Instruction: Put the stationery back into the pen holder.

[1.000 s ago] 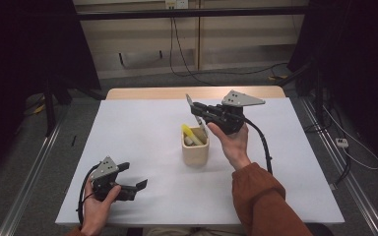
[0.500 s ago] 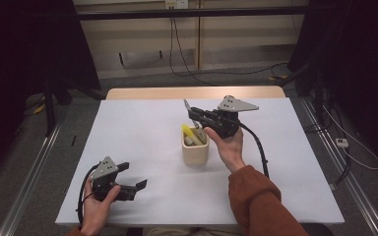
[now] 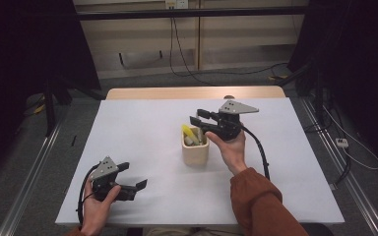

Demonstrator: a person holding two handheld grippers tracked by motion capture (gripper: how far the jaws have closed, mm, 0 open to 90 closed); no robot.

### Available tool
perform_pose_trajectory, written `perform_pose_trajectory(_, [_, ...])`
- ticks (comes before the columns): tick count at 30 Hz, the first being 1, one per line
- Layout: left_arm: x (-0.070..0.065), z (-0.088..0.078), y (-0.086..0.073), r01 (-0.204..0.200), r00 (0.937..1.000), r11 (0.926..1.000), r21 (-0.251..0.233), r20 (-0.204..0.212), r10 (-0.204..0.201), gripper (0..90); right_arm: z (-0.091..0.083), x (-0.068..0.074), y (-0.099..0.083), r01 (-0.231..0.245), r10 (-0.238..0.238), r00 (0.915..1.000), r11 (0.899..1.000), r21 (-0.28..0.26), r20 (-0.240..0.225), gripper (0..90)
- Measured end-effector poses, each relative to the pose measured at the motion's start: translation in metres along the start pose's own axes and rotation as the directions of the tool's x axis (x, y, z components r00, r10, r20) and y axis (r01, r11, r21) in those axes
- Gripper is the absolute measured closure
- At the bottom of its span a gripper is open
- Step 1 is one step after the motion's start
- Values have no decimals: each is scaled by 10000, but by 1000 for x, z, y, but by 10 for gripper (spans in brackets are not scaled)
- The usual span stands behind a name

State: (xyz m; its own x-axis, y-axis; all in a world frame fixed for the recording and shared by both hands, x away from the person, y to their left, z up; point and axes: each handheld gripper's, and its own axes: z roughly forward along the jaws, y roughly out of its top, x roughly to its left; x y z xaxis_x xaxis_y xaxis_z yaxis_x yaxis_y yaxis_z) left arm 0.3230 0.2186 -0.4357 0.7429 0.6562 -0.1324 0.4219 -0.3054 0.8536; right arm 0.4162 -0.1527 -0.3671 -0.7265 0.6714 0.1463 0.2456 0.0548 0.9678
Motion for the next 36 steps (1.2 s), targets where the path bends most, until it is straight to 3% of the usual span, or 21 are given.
perform_pose_trajectory(5, [0, 0, 0, 51, 10000, 10000, -3, -3, -51, 63, -1, -2, 0, -27, 13, 9988, 9996, 286, 484, 359])
perform_pose_trajectory(14, [1, 2, 0, 90, 9999, 10000, 17, -45, -90, 63, -4, -6, 1, 103, -185, 9947, 9966, 814, 1011, 212])
perform_pose_trajectory(18, [1, 3, 0, 124, 9999, 9999, 53, -24, -124, 63, -8, -7, 0, -41, -94, 9939, 9926, 1215, 1099, 166])
perform_pose_trajectory(23, [1, 3, 0, 69, 10000, 10000, 40, -36, -69, 63, -14, -10, 1, -132, -29, 9923, 9915, 1297, 1236, 145])
perform_pose_trajectory(29, [1, 2, 0, 61, 10000, 10000, 37, -38, -60, 63, -18, -12, -3, -48, -177, 9917, 9848, 1739, 1274, 103])
perform_pose_trajectory(36, [1, 1, 0, 42, 10000, 10000, -5, 10, -42, 63, -24, -17, -8, -490, 285, 9925, 9837, 1732, 1190, 93])
